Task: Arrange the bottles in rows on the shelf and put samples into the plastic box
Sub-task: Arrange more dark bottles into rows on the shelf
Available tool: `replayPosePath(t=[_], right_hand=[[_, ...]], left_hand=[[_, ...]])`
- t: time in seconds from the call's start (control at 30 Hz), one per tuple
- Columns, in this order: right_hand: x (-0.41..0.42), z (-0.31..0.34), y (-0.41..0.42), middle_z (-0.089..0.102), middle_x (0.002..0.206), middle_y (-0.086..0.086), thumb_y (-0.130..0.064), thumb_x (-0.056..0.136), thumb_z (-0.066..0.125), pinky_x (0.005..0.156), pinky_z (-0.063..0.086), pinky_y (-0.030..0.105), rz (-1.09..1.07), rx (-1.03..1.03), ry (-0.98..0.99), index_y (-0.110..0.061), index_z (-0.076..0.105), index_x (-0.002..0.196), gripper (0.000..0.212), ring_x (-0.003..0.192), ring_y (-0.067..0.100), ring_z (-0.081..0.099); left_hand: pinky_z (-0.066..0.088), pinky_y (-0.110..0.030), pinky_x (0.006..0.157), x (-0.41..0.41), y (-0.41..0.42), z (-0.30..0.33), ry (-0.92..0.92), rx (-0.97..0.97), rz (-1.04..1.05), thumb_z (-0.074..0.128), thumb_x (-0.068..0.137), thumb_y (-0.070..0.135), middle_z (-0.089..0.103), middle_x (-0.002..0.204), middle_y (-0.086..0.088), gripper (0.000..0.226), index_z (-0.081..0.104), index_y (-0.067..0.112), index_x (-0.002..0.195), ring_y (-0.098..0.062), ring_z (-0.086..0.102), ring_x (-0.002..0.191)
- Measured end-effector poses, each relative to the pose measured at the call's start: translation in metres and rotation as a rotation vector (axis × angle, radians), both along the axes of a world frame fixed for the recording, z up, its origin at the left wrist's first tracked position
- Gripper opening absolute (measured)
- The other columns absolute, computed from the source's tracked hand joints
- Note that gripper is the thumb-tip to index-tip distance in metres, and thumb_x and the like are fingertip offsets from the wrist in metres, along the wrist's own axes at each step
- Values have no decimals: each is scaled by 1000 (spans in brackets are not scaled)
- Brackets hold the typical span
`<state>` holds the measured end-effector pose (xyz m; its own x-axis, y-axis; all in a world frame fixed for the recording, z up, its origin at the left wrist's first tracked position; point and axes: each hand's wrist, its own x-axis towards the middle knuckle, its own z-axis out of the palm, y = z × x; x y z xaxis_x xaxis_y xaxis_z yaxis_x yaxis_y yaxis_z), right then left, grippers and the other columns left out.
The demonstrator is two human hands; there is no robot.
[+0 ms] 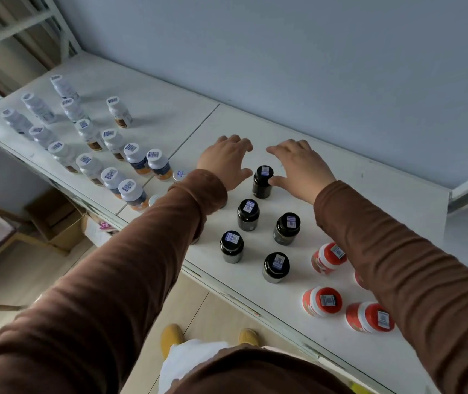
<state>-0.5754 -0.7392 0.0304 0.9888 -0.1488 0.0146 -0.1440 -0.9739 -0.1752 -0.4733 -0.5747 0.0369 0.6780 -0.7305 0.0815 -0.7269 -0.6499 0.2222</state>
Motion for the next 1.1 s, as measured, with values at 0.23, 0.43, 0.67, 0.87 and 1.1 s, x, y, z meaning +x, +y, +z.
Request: replayPosePath(t=[0.23,0.43,0.67,0.87,1.1], right_hand=[[17,-22,5,48,136,6,-30,86,69,99,42,42,2,53,135,-23,41,143,64,126,28,43],[25,-29,8,58,117,7,-19,87,66,88,45,37,-14,171,120,-21,53,129,44,110,29,55],[31,27,-3,69,97,1,-41,81,72,83,53,37,-188,602,-122,-20,66,109,36,88,21,65],[32,72,13,64,76,1,-64,75,65,64,49,39,-272,863,-216,-18,58,83,48,61,16,55],[23,93,42,50,61,1,-53,83,67,45,33,24,-221,1104,-214,-8,62,99,49,51,10,41]], left_hand=[[45,-38,88,12,-20,-25,74,153,16,67,83,38,56,125,-2,52,50,23,130,-23,50,117],[43,-38,90,11,-22,-37,135,187,6,68,82,39,56,127,-2,52,51,24,129,-24,50,119],[51,-38,86,14,-6,-18,539,-306,73,73,79,34,68,104,-3,44,58,19,117,-23,63,97],[55,-34,81,15,21,13,1426,-820,-8,54,93,41,64,100,-16,42,55,10,122,-25,64,81],[37,-24,49,2,36,18,1879,-837,-5,32,96,53,51,62,-7,52,56,7,98,-15,41,49]])
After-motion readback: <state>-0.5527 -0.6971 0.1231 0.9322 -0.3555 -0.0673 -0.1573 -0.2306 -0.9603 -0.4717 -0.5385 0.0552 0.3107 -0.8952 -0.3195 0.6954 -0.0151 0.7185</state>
